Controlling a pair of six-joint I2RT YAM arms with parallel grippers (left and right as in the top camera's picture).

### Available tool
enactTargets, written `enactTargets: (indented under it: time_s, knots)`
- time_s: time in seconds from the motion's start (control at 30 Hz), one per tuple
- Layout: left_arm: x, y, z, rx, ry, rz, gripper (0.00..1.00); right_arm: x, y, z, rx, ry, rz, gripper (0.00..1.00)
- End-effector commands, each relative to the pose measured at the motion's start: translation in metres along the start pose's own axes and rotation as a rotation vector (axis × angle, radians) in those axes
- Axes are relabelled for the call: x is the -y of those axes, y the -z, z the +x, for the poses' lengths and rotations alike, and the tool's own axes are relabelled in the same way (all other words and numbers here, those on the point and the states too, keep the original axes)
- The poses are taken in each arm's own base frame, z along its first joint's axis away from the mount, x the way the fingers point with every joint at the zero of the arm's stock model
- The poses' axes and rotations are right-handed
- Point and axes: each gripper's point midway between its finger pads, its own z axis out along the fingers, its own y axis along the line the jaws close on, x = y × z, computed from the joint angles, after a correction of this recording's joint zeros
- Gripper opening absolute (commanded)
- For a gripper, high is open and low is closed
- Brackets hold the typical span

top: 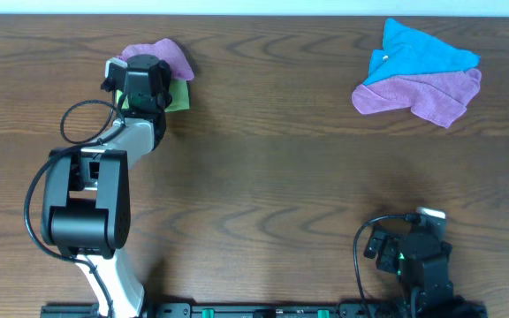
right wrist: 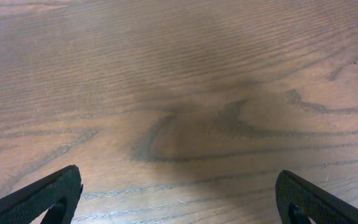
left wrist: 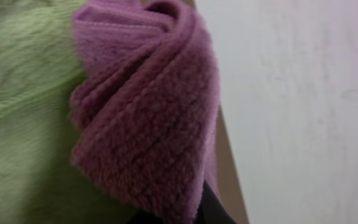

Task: Fold the cloth
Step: 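Lower the purple square onto the green cloth and open the left gripper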

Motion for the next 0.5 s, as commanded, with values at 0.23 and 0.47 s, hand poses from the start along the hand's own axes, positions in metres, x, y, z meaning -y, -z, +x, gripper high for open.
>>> enactTargets:
  time_s: [0.23,0.47]
  knots:
    - [-0.024,-0.001,0.002,-0.028,-0.03,-0.108,0.11,0.003,0.0,-0.001,0.006,0.007,0.012,0.99]
    - [-0.042,-0.001,-0.012,-0.02,-0.017,-0.168,0.11,0.003,0.0,-0.001,0.006,0.006,0.012,0.99]
